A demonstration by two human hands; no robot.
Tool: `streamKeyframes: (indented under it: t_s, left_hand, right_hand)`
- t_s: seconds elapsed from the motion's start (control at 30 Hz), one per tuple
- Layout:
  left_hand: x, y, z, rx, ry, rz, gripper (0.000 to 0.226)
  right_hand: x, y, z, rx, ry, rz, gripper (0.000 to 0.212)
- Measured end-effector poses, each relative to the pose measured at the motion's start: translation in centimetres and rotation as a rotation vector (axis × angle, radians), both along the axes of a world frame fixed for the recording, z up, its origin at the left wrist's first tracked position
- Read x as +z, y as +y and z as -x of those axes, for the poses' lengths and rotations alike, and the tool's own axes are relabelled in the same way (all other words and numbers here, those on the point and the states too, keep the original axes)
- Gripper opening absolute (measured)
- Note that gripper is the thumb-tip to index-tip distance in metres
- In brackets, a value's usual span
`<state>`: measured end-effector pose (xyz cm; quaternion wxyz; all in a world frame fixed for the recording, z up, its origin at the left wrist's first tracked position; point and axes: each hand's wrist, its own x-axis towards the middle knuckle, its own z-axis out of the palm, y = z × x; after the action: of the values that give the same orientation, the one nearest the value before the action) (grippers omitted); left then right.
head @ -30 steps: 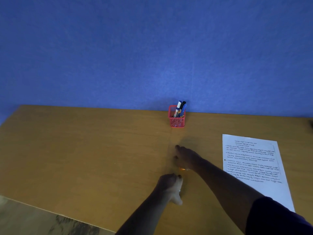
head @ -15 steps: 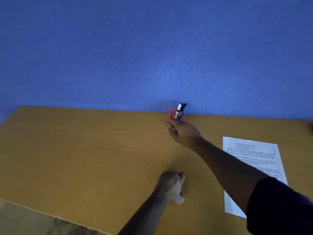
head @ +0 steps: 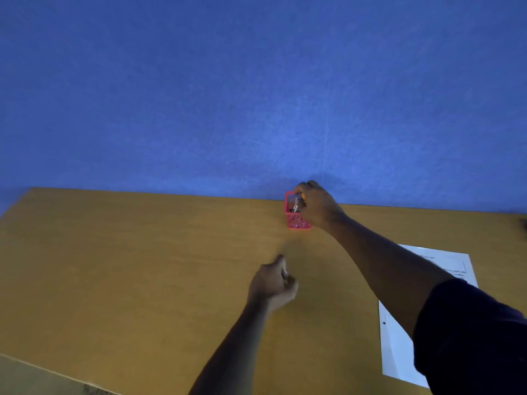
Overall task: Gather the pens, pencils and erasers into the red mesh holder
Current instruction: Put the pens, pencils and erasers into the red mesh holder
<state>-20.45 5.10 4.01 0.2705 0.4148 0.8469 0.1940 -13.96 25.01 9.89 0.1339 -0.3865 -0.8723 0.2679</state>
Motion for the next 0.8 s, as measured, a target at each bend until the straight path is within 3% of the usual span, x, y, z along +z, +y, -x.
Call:
streamKeyframes:
  t_s: [0.13, 0.27, 0.6, 0.7, 0.8]
  left_hand:
    - [-0.6, 2.5, 1.4, 0.275, -0.204, -0.139, 0.012]
    - [-1.5, 4.0, 1.1, 0.357, -0.336, -0.259, 0.013]
    - [2.5, 10.8, 4.6, 0.266, -0.006, -0.515, 0.013]
    - [3.5, 12.4, 5.1, 0.189, 0.066, -0.52, 0.018]
    - [3.5, 13.3, 5.2, 0.125, 0.092, -0.478, 0.022]
  right_hand:
    - [-0.4, 0.4, 0.0, -0.029, -0.036, 0.02, 0.024]
    - [-1.5, 0.2, -0.3, -0.052, -0.048, 0.011, 0.034]
    - [-2.2, 1.0, -1.1, -0.061, -0.047, -0.02, 0.04]
    - [-2.3, 0.9, -1.6, -0.069, -0.034, -0.031, 0.042]
    - [-2.6, 0.8, -2.1, -0.061, -0.122, -0.13, 0.03]
